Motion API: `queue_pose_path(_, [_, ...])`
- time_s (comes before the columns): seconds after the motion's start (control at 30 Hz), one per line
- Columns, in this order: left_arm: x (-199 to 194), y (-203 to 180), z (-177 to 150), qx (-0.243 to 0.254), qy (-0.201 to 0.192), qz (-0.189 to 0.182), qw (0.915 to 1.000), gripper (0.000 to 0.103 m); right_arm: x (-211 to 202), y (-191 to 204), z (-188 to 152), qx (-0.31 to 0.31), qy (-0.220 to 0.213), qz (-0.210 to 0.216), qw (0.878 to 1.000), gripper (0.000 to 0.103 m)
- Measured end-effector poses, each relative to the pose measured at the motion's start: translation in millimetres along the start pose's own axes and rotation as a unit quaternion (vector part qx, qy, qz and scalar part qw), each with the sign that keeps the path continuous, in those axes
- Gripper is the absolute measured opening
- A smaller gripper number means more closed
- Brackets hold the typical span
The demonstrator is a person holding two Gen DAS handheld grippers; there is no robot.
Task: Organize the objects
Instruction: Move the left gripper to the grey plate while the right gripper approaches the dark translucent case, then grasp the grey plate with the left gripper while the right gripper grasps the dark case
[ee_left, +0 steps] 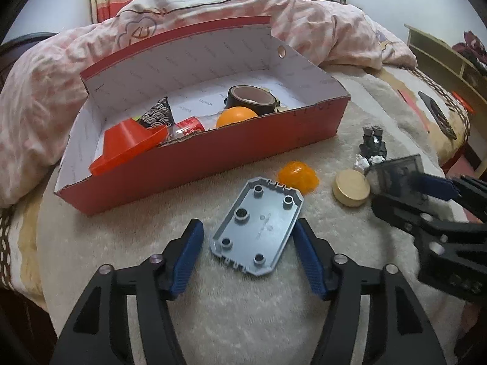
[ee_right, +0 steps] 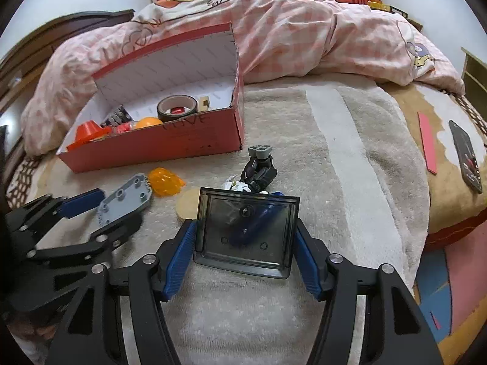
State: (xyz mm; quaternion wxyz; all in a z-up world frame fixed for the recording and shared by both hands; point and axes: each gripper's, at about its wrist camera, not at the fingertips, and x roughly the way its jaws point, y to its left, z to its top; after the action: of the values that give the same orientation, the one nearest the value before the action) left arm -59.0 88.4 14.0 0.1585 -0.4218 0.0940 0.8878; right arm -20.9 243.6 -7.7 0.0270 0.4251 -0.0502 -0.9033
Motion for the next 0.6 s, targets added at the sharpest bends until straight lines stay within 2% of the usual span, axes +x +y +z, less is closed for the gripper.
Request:
queue_pose_path(0.07, [0.5,2.1,0.2,-0.006,0.0,-0.006,1.0,0.061,-4.7,-0.6,-1.7,-0.001,-0.004,0.013,1.0,0.063])
queue_pose_path(0.17, [-2.5,5.3,-1.4,-0.013,-0.004,-0.016,0.9998,0.047,-13.6,2.3,-5.3,-0.01,-0.014,0.026,1.0,0.063])
queue_pose_path(0.3, [-8.6,7.4,-3.3,-0.02,-0.01,-0.017,0.9996,0.045,-23.3,8.3,-8.8,-0.021,-0.026,0.04,0.999,0.062])
queue_pose_path(0.33, [-11.6,8.5,-4.1,-0.023,-0.013,-0.017,0.9995,0.044,-24.8,9.2,-9.1,-0.022,-0.028,0.043,0.998,0.056])
queue_pose_path(0.4, [-18.1,10.6,-5.4,-0.028,-0.019,-0.019,0.9992,0.041,-28.7,10.8,-9.6,-0.023,-0.033,0.049,0.998,0.033])
queue_pose_path(0.43, [-21.6,11.9,-5.5,-0.03,-0.023,-0.021,0.9991,0.031,-29.5,10.3,-9.0,-0.022,-0.035,0.048,0.998,0.033])
queue_pose_path(0.47, [-24.4,13.5,-5.4,-0.033,-0.024,-0.022,0.9989,0.015,-29.8,10.0,-8.6,-0.022,-0.037,0.049,0.998,0.033])
queue_pose_path(0.6, [-30.3,21.4,-3.7,-0.049,-0.026,-0.033,0.9979,0.012,-27.0,10.8,-8.3,-0.028,-0.036,0.048,0.998,0.028])
